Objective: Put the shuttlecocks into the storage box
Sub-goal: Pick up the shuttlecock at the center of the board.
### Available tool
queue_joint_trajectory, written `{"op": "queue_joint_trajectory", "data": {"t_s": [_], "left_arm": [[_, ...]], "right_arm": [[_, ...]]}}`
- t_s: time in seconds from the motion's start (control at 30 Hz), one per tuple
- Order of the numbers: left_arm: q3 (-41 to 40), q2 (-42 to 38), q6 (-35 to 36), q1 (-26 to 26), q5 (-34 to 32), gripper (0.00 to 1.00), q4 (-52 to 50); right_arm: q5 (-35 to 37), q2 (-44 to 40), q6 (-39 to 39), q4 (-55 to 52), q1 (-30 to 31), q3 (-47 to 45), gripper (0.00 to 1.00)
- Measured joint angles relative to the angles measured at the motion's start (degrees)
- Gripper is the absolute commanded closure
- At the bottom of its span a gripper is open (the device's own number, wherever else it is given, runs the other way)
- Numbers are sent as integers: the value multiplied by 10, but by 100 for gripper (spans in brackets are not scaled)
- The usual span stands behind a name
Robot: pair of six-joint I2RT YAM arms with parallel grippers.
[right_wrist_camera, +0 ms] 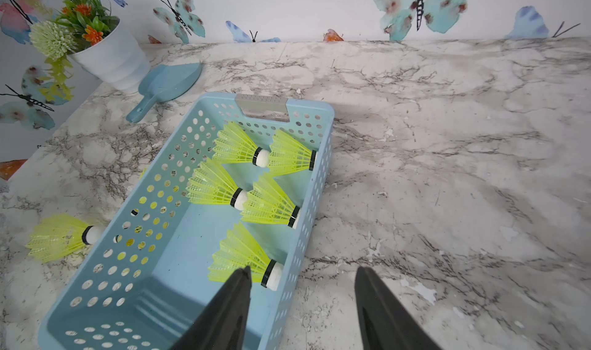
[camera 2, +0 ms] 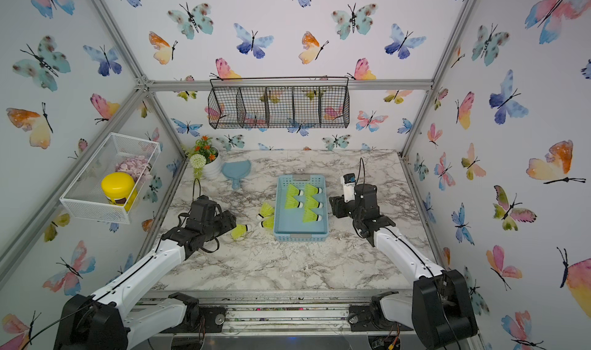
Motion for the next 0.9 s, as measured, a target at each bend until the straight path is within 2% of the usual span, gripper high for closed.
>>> {"op": "queue_joint_trajectory", "data": {"t_s": [0.37, 0.57, 0.77, 0.9], "left_arm": [[-35, 40, -9, 3, 16, 36, 41], [-47, 62, -13, 9, 41, 54, 70], [-48, 75, -19, 9, 58, 65, 94], [-48, 88, -21, 9, 62, 67, 105]], "right_arm": [[10, 0, 0, -11, 0, -1, 41], [10, 1, 0, -12, 0, -1, 41], [9, 2, 0, -12, 0, -1, 41], [9, 5, 0, -13, 0, -1, 41]]}}
